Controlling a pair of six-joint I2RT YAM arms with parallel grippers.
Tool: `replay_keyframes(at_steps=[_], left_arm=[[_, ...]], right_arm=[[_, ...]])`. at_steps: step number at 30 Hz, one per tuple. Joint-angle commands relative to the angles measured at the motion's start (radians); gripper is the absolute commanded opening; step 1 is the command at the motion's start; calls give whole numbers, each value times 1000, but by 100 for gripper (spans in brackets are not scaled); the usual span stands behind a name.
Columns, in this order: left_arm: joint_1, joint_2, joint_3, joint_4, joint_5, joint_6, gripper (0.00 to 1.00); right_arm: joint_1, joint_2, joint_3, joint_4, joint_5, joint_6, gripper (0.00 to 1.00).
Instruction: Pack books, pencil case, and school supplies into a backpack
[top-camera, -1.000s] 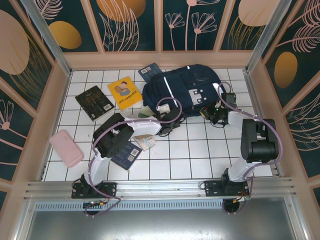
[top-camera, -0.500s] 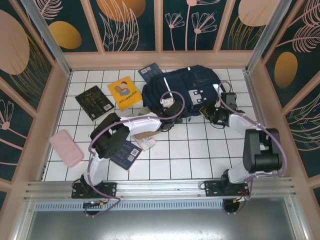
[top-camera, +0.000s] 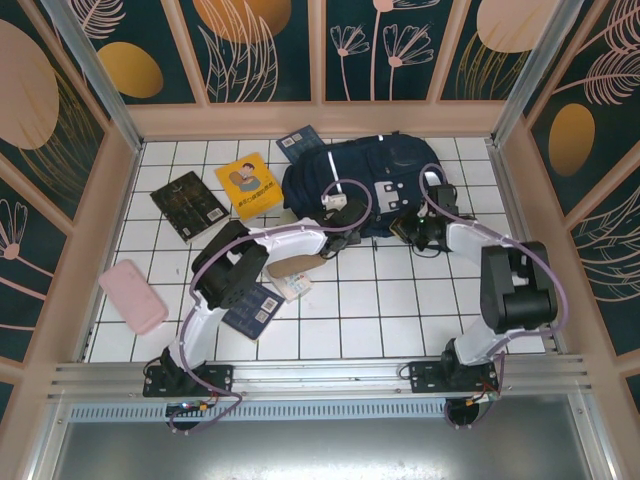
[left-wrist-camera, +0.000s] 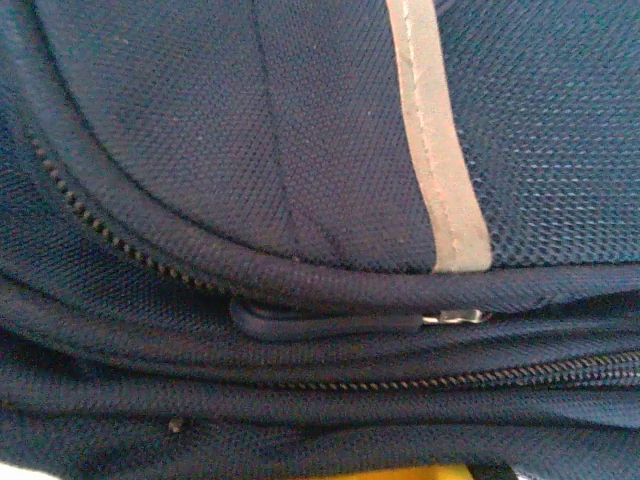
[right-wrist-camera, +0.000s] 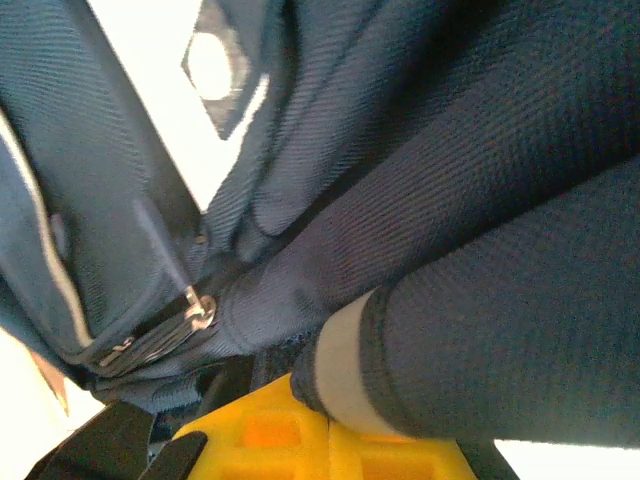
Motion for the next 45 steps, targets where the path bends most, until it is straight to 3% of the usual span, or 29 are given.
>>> replay_keyframes(at_steps=[1,7,11,18,32,41,45], left_arm=[[38,51,68,25,-51,52,5],[42,29,48,58,2,71,9],[20,-39,-38,136,68,54,22],[-72,-14,29,120,83,88,31],[-93,162,251,-10,55,146,33],[-93,202,266,-55,35,135,33],[-98,152,227,-37,16,134,32]], right_arm=[[1,49,60,35,20,-51,0],[-8,118,93,37,19,-65,0],[-7,125,86,48,11,-57,0],[-6,104,67,53,2,-48,0],[-7,102,54,56,-2,-40,0],[-6,97,57,54,-2,-36,0],[-6,99,61,53,-3,-36,0]])
